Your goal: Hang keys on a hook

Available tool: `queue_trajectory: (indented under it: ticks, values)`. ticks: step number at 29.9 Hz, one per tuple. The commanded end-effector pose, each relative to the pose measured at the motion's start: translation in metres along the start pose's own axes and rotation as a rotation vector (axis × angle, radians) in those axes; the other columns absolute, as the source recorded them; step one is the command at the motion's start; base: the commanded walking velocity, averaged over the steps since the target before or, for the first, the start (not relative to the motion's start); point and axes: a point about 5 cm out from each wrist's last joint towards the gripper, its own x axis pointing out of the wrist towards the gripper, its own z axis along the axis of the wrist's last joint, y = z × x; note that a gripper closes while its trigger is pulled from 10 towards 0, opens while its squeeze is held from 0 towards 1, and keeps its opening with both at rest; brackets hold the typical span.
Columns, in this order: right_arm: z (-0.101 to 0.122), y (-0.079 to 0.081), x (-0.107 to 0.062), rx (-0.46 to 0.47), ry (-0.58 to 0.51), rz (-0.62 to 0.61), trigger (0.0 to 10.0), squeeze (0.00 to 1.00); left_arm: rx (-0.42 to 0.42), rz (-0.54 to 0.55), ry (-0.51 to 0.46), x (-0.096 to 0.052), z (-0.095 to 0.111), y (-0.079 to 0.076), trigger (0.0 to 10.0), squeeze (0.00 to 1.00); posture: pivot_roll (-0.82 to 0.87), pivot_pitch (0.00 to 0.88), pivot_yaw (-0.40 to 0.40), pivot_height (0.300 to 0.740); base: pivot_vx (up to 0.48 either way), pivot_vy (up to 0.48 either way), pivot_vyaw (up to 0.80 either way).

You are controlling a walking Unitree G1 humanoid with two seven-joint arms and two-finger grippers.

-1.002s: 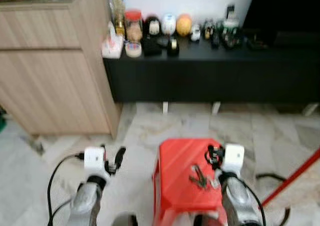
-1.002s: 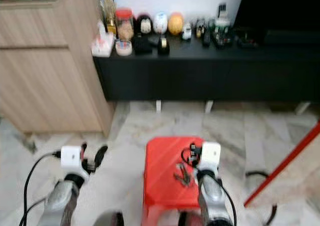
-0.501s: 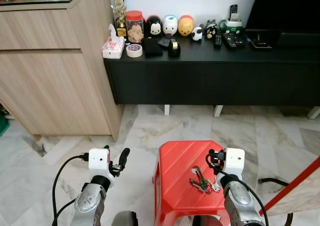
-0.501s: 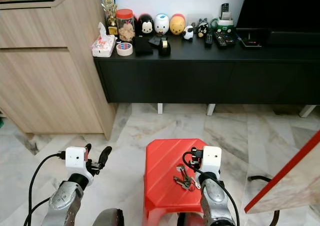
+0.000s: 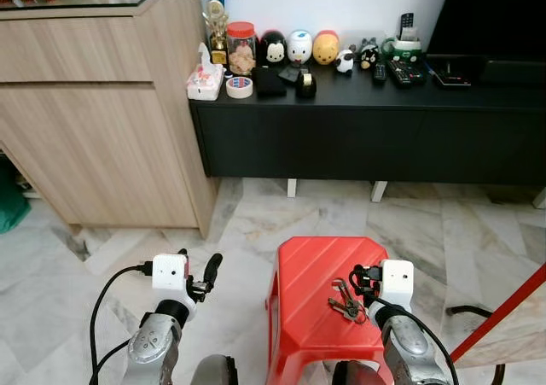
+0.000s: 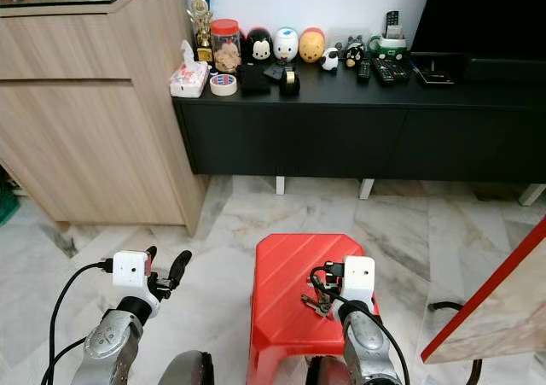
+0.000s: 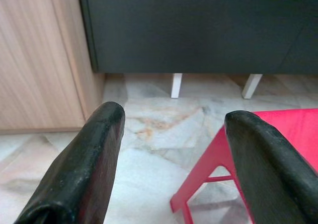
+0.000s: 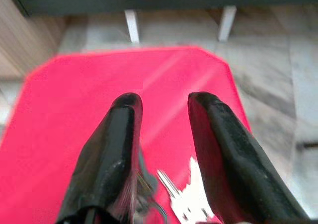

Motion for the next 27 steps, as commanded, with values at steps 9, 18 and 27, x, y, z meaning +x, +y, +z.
queue_trajectory:
  ticks: [9, 18, 27]
  values:
    - [-0.015, -0.002, 0.001, 0.022, 0.164, 0.007, 10.0, 0.00, 0.010, -0.016, 0.016, 0.001, -0.001, -0.003, 10.0, 0.00, 0.04, 0.050, -0.013, 0.622, 0.000, 0.000, 0.00]
    - [-0.011, 0.006, 0.006, 0.030, 0.194, 0.057, 10.0, 0.00, 0.015, -0.021, 0.018, 0.000, -0.001, -0.005, 10.0, 0.00, 0.05, 0.067, -0.008, 0.622, 0.000, 0.000, 0.00]
    - [-0.023, 0.011, 0.003, 0.055, 0.277, 0.078, 10.0, 0.00, 0.022, -0.028, 0.018, 0.000, 0.000, -0.005, 10.0, 0.00, 0.06, 0.075, -0.002, 0.622, 0.000, 0.000, 0.00]
